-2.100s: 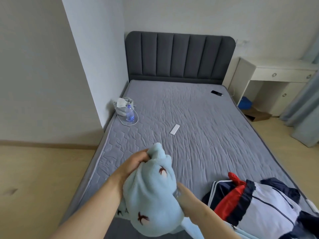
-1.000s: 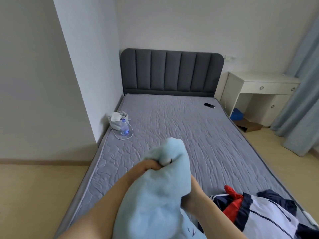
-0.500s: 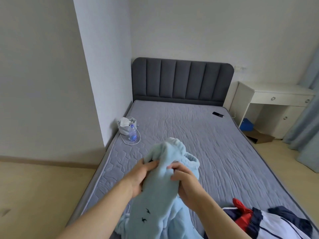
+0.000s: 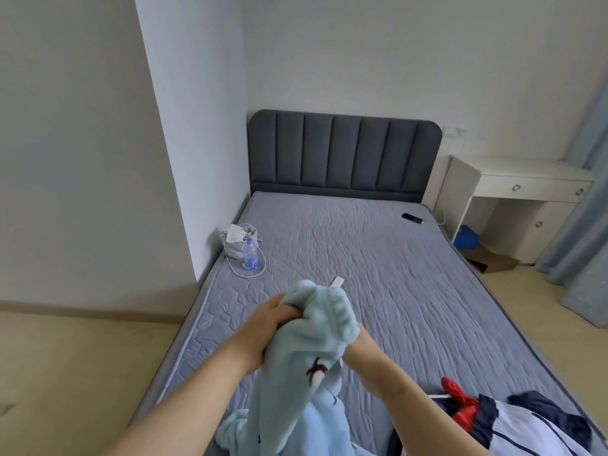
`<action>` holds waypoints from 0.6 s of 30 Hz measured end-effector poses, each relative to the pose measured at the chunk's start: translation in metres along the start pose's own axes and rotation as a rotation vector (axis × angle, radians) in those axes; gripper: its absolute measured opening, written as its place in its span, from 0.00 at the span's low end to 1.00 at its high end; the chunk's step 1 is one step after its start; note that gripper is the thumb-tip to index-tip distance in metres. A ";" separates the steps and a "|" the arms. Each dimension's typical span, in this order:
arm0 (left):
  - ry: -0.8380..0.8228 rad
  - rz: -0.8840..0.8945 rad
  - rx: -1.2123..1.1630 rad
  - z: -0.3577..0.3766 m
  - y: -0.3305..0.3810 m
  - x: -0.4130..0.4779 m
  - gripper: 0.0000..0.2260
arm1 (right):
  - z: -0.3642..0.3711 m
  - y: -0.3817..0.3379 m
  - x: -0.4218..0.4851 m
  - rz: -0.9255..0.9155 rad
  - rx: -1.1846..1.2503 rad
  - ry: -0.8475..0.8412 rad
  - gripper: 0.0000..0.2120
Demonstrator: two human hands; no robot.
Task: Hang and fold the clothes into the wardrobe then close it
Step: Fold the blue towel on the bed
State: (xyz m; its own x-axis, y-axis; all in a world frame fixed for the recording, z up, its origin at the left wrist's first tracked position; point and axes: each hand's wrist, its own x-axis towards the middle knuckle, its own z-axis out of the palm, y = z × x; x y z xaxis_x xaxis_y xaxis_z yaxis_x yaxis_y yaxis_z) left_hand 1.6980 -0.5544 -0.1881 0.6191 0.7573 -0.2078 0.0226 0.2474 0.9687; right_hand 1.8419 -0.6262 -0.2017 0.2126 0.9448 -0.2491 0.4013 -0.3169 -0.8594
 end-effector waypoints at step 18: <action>0.065 0.374 0.642 -0.014 0.005 0.012 0.13 | 0.000 0.019 -0.015 0.045 -0.081 -0.073 0.23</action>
State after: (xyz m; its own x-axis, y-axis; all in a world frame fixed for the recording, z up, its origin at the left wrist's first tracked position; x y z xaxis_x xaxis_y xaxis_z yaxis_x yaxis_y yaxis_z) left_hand 1.6942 -0.5354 -0.1879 0.6278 0.7612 0.1627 0.2862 -0.4201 0.8611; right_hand 1.8458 -0.6467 -0.2142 0.1677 0.9321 -0.3211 0.4645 -0.3620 -0.8082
